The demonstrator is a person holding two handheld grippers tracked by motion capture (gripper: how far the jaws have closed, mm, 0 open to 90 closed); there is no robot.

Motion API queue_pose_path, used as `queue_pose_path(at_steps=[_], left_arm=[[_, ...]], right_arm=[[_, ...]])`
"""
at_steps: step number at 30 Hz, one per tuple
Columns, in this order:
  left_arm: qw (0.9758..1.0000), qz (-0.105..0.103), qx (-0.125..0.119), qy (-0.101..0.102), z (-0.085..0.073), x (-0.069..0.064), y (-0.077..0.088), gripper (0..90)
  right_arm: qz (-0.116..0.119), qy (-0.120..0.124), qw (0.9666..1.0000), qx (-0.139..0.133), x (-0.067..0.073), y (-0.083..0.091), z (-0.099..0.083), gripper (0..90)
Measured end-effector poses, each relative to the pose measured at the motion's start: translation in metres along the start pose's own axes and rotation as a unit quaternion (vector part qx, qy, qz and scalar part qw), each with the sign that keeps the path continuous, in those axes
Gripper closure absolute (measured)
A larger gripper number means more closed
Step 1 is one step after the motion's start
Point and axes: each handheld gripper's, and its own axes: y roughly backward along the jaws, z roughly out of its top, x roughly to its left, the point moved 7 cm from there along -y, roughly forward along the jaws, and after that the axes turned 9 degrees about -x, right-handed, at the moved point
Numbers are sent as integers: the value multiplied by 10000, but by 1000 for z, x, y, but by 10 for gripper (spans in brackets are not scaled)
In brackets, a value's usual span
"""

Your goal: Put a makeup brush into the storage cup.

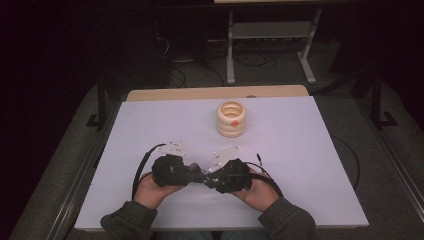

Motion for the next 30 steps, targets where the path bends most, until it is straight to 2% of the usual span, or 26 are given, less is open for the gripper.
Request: queue_pose_path(at_steps=[2, 5, 7, 8, 9, 12, 13, 14, 15, 16, 17, 22, 26, 29, 30], left_arm=[[10000, 17, 36, -37, 0, -1, 0, 774], [10000, 38, 52, -41, -1, -1, 0, 771], [10000, 7, 30, -9, -1, -2, 1, 762], [10000, 20, 22, -54, -1, -1, 2, 748], [10000, 78, 11, -35, -1, -1, 3, 689], [9999, 102, -37, -22, -1, 1, 7, 659], [9999, 91, -32, 44, -4, 2, 12, 637], [9999, 91, -32, 44, -4, 2, 12, 626], [9999, 114, -66, 32, -5, 3, 14, 620], [9999, 114, -66, 32, -5, 3, 14, 613], [9999, 136, -94, 38, -6, 2, 16, 605], [9997, 219, -120, 22, -10, 3, 17, 585], [9993, 320, -174, 34, -14, 5, 20, 569], [9990, 412, -172, -2, -19, 6, 22, 557], [9989, 430, -176, -32, -20, 7, 22, 557]], right_arm=[[75, -81, 9999, 27, 1, 0, 0, 769], [105, 30, 9999, 34, 1, -2, -1, 779], [154, -12, 9999, 0, 1, -2, -1, 781], [229, -44, 9997, -17, 1, -1, -1, 781], [206, -77, 9998, 26, 0, 0, -3, 782], [202, -64, 9998, 25, -2, 1, -4, 782], [205, -295, 9994, -19, -7, 5, -10, 782], [205, -295, 9994, -19, -7, 5, -10, 782], [223, -485, 9985, -71, -10, 8, -12, 782], [223, -485, 9985, -71, -10, 8, -12, 782], [217, -672, 9974, -112, -13, 11, -14, 782], [177, -763, 9968, -156, -20, 16, -18, 782], [152, -1028, 9944, -189, -24, 20, -20, 782], [62, -1027, 9945, -187, -29, 24, -23, 782], [72, -1123, 9935, -177, -29, 25, -23, 782]])
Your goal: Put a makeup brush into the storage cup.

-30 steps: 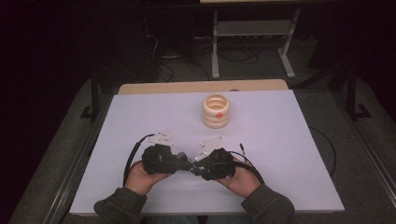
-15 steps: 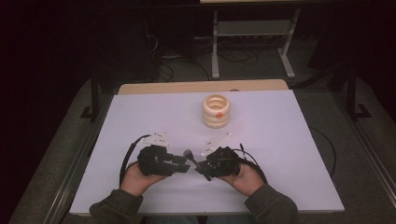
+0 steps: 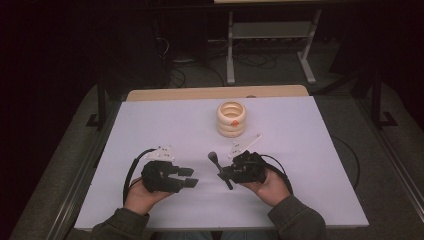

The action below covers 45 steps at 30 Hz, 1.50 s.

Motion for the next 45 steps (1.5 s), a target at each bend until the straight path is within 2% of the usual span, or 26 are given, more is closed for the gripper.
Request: queue_pose_path(at_steps=[1, 3, 4, 5, 8, 10, 12, 24, 26, 35, 40, 45], left_arm=[[10000, 20, -4, 15, -2, 0, 0, 556], [10000, 75, 17, -6, -6, 2, 0, 549], [10000, 84, -17, -3, -7, 2, 0, 546], [9999, 101, -22, -7, -8, 3, 1, 541], [9999, 156, -66, -13, -10, 3, 1, 536], [9998, 191, -59, -77, -11, 4, 2, 532], [9997, 221, -86, -29, -12, 3, 2, 525], [9991, 366, -188, -125, -18, 5, 10, 469], [9990, 379, -244, -79, -18, 5, 9, 465], [9986, 485, -177, -77, -20, 7, 10, 395], [9985, 501, -188, -102, -19, 5, 9, 379], [9982, 537, -220, -133, -18, 7, 11, 361]], right_arm=[[-23, 38, 10000, 14, -2, 1, -1, 783], [-46, -94, 9999, 18, -4, 5, -2, 782], [-87, -40, 10000, 5, -8, 6, -3, 782], [-100, -217, 9997, -63, -10, 11, -3, 782], [-117, -249, 9995, -122, -15, 15, -3, 782], [-121, -358, 9991, -191, -19, 19, -2, 782], [-159, -372, 9989, -218, -22, 23, -1, 782], [-240, -474, 9982, -268, -36, 36, 4, 782], [-284, -493, 9979, -299, -39, 39, 7, 782], [-338, -662, 9964, -398, -56, 49, 23, 782], [-358, -667, 9967, -282, -59, 46, 26, 782], [-396, -650, 9969, -200, -66, 45, 40, 782]])
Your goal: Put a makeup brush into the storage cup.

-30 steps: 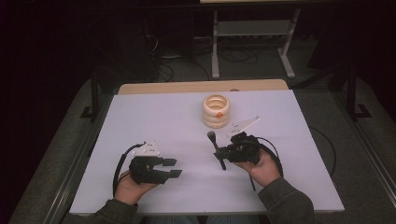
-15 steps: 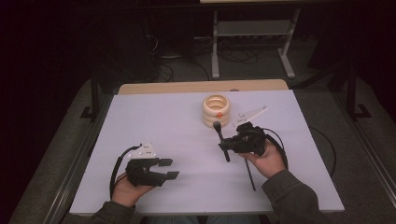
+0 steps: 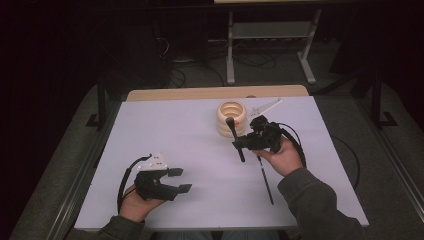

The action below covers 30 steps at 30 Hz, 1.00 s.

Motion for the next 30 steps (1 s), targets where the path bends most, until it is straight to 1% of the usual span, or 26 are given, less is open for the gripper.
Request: queue_pose_path(at_steps=[1, 2, 4, 6, 8, 9, 11, 12, 14, 15, 16, 19, 20, 22, 23, 26, 27, 28, 30], left_arm=[[10000, 10, 0, -19, 0, 1, 1, 359], [10000, 47, -18, 6, 0, 1, 2, 355], [10000, 80, 12, -31, -1, 2, 3, 350], [10000, 92, 22, -22, -1, 3, 3, 348], [9999, 99, 7, -21, -2, 5, 3, 348], [9999, 108, 7, -9, -2, 5, 3, 344], [9999, 114, -5, 34, -2, 7, 4, 339], [9999, 122, 13, 13, -2, 7, 4, 338], [9999, 140, 6, 42, -3, 8, 5, 334], [9999, 152, 0, -10, -3, 9, 4, 331], [9998, 173, 16, 48, -3, 9, 4, 328], [9998, 175, -5, 61, -3, 9, 4, 323], [9998, 179, -7, 59, -3, 9, 4, 321], [9998, 168, -21, 53, -2, 10, 4, 321], [9999, 159, -17, 62, -3, 10, 5, 323], [9999, 145, -3, 13, -2, 10, 7, 327], [9999, 147, 2, 0, -2, 11, 7, 327], [9999, 147, -48, 59, -1, 10, 7, 326], [9999, 139, -60, 69, -1, 10, 7, 326]], right_arm=[[-10, -7, 10000, 13, -1, 0, 3, 782], [-17, -21, 10000, 14, -3, 0, 6, 782], [-19, -12, 10000, -33, -6, 0, 11, 782], [-22, -27, 10000, -69, -10, 1, 17, 782], [-37, -39, 10000, -76, -11, 1, 19, 782], [-61, -19, 9999, -93, -14, 2, 23, 782], [-86, -91, 9999, -88, -16, 4, 27, 782], [-103, -100, 9998, -99, -18, 5, 29, 782], [-114, -87, 9998, -134, -22, 6, 33, 782], [-125, -61, 9998, -157, -24, 7, 35, 782], [-123, -111, 9997, -197, -25, 7, 38, 782], [-193, -98, 9995, -235, -32, 8, 45, 783], [-223, -182, 9993, -223, -34, 8, 48, 782], [-266, -224, 9991, -249, -38, 8, 53, 782], [-311, -191, 9989, -295, -40, 8, 56, 782], [-357, -203, 9985, -353, -48, 8, 64, 783], [-353, -274, 9983, -385, -49, 7, 66, 782], [-363, -303, 9980, -408, -50, 7, 68, 783], [-407, -263, 9980, -393, -55, 5, 71, 783]])
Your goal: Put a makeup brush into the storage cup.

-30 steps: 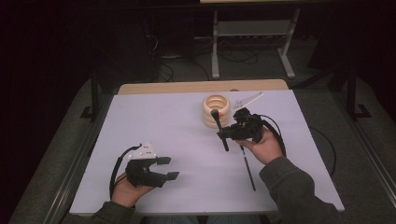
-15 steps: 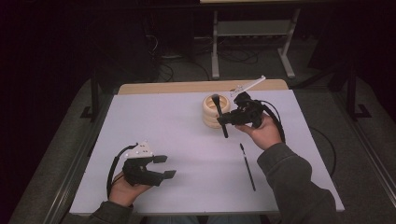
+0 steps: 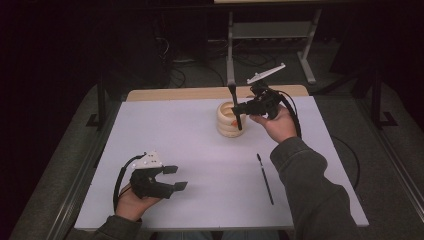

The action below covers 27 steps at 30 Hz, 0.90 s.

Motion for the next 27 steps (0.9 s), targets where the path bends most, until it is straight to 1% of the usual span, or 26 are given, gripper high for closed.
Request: queue_pose_path(at_steps=[1, 3, 4, 5, 8, 9, 11, 13, 14, 15, 16, 17, 18, 21, 25, 27], left_arm=[[10000, 4, -2, 9, 0, 0, 0, 323], [10000, -6, -11, 21, 0, 0, 0, 320], [10000, -12, -14, -5, 1, 1, 0, 320], [10000, -8, -41, 48, 1, 0, 0, 320], [10000, -6, -44, 24, 1, 0, 0, 320], [10000, -5, -39, 18, 1, 0, 1, 319], [10000, -6, -41, 22, 2, 0, 1, 319], [10000, -12, -54, -22, 2, 1, 1, 318], [9999, -21, -66, 81, 2, 0, 1, 317], [10000, -25, -65, 57, 3, 0, 1, 317], [10000, -25, -65, 57, 3, 0, 1, 317], [9999, -26, -99, 46, 4, 0, 2, 316], [9999, -38, -92, 29, 4, 0, 3, 317], [9999, -45, -106, 61, 4, -1, 3, 317], [9999, -44, -134, 44, 4, 1, 4, 315], [9998, -51, -164, 111, 5, 0, 4, 316]], right_arm=[[-13, -49, 10000, -13, 0, -1, 2, 783], [-46, -35, 10000, -15, -3, -3, 6, 783], [-58, 7, 10000, -39, -4, -4, 8, 783], [-76, -23, 10000, -47, -5, -4, 11, 783], [-110, -49, 9999, -31, -7, -7, 21, 783], [-107, -6, 9999, -24, -7, -8, 24, 783], [-130, -17, 9999, -8, -7, -10, 27, 783], [-194, 71, 9998, -5, -7, -13, 38, 783], [-206, 96, 9997, -6, -7, -14, 40, 783], [-211, 166, 9996, -8, -8, -16, 43, 783], [-211, 166, 9996, -8, -8, -16, 43, 783], [-280, 180, 9994, 41, -9, -19, 49, 783], [-300, 154, 9994, 57, -9, -19, 50, 783], [-359, 154, 9992, 69, -13, -22, 55, 783], [-455, 43, 9989, 95, -21, -26, 59, 783], [-502, 42, 9987, 71, -25, -28, 60, 783]])
